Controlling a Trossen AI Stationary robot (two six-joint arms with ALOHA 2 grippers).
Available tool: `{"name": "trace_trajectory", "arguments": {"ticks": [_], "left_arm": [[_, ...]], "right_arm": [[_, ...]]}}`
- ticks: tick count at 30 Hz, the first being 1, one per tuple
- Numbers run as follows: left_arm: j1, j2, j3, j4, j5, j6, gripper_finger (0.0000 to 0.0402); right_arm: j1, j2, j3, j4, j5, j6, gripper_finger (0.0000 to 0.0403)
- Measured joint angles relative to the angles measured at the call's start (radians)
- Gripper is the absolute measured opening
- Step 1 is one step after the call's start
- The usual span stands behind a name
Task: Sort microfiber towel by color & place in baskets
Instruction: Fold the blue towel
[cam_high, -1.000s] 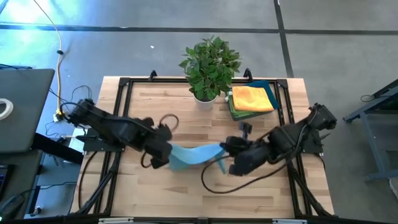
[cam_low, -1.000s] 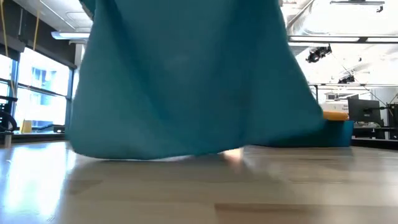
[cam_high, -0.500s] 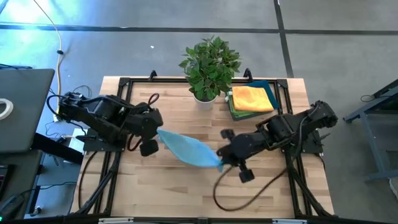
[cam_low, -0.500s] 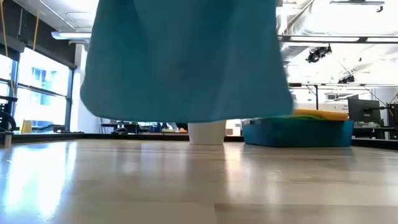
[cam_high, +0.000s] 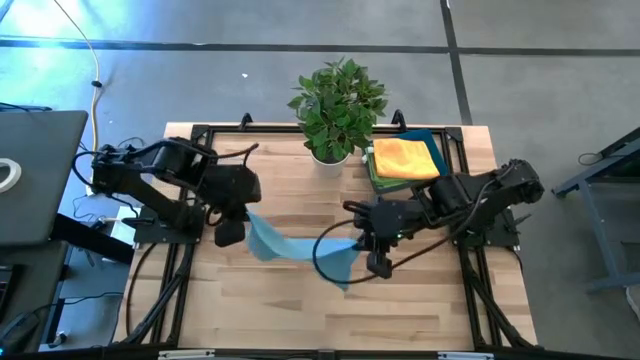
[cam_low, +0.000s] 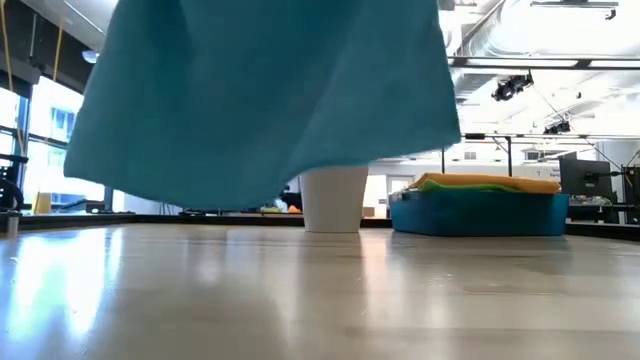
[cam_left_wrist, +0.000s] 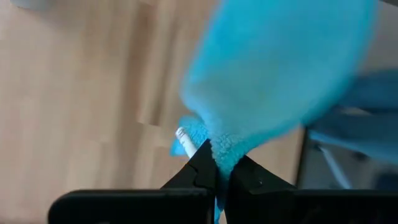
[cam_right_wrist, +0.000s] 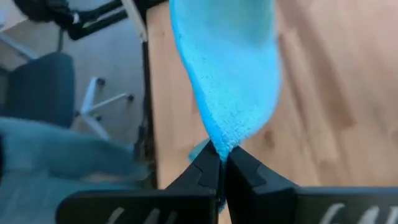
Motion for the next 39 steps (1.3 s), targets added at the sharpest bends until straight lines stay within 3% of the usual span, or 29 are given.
{"name": "trace_trajectory", "arguments": {"ticks": [3, 6, 10, 12, 15, 18, 21, 25, 32, 39], "left_arm": [[0.021, 0.0, -0.003, 0.001, 0.128, 0.032, 0.0], [0.036, 0.001, -0.006, 0.001, 0.22, 0.064, 0.0], [0.06, 0.001, -0.006, 0.001, 0.198, 0.073, 0.0], [0.067, 0.001, -0.006, 0.0, 0.195, 0.051, 0.0], [0.068, 0.01, -0.006, 0.0, 0.316, 0.064, 0.0], [0.063, 0.035, -0.007, 0.001, 0.354, 0.071, 0.0], [0.082, 0.057, -0.007, 0.0, 0.319, 0.072, 0.0], [0.109, 0.095, -0.006, 0.0, 0.192, 0.071, 0.0], [0.147, 0.142, -0.007, 0.001, 0.093, 0.14, 0.0], [0.191, 0.173, -0.006, 0.0, -0.07, 0.209, 0.0]], "right_arm": [[0.0, 0.0, 0.0, -0.046, -0.08, 0.045, 0.0], [0.003, 0.0, 0.0, -0.094, -0.081, 0.066, 0.0], [0.001, 0.0, 0.0, -0.132, 0.079, 0.177, 0.0], [-0.003, 0.0, 0.0, -0.125, 0.066, 0.156, 0.0], [0.001, 0.0, 0.012, -0.145, -0.024, 0.09, 0.0], [0.001, -0.001, 0.06, -0.262, 0.038, 0.086, 0.0], [-0.016, 0.0, 0.11, -0.379, 0.159, 0.068, 0.0], [-0.038, -0.002, 0.167, -0.472, 0.25, 0.03, 0.0], [-0.116, 0.007, 0.135, -0.489, 0.259, -0.151, 0.0], [-0.211, 0.01, 0.073, -0.488, 0.291, -0.296, 0.0]]}}
